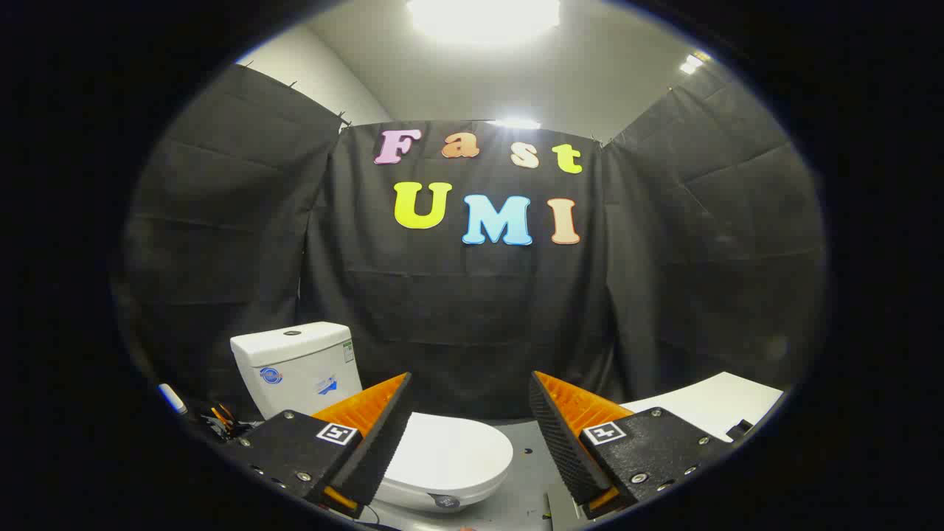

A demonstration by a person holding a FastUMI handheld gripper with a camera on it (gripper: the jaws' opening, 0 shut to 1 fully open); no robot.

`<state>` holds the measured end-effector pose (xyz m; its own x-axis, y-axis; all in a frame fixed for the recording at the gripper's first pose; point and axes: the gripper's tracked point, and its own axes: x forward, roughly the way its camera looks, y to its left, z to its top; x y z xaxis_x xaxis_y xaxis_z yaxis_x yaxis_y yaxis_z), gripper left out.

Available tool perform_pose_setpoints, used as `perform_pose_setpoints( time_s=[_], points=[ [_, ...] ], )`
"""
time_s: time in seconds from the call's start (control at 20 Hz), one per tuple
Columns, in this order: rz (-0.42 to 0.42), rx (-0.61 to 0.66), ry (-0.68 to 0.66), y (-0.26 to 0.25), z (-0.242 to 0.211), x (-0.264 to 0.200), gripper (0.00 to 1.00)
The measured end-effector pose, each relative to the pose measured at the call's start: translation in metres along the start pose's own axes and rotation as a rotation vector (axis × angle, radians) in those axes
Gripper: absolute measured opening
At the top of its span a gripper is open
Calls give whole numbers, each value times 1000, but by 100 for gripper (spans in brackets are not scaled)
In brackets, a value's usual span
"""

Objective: Open the toilet lid.

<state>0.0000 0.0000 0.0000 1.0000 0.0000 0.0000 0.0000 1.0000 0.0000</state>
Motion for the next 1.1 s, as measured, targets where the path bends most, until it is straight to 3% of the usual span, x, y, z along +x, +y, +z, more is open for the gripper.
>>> perform_pose_setpoints(
  time_s=[0.55, 0.75, 0.95, 1.1],
  points=[
    [26, 6, 30, 18, -12, 4, 95],
    [59, 35, 38, 47, -17, 5, 95],
    [25, -91, 23, 50, -13, 6, 95],
    [10, -112, -5, 54, -8, 5, 95]
  ],
)
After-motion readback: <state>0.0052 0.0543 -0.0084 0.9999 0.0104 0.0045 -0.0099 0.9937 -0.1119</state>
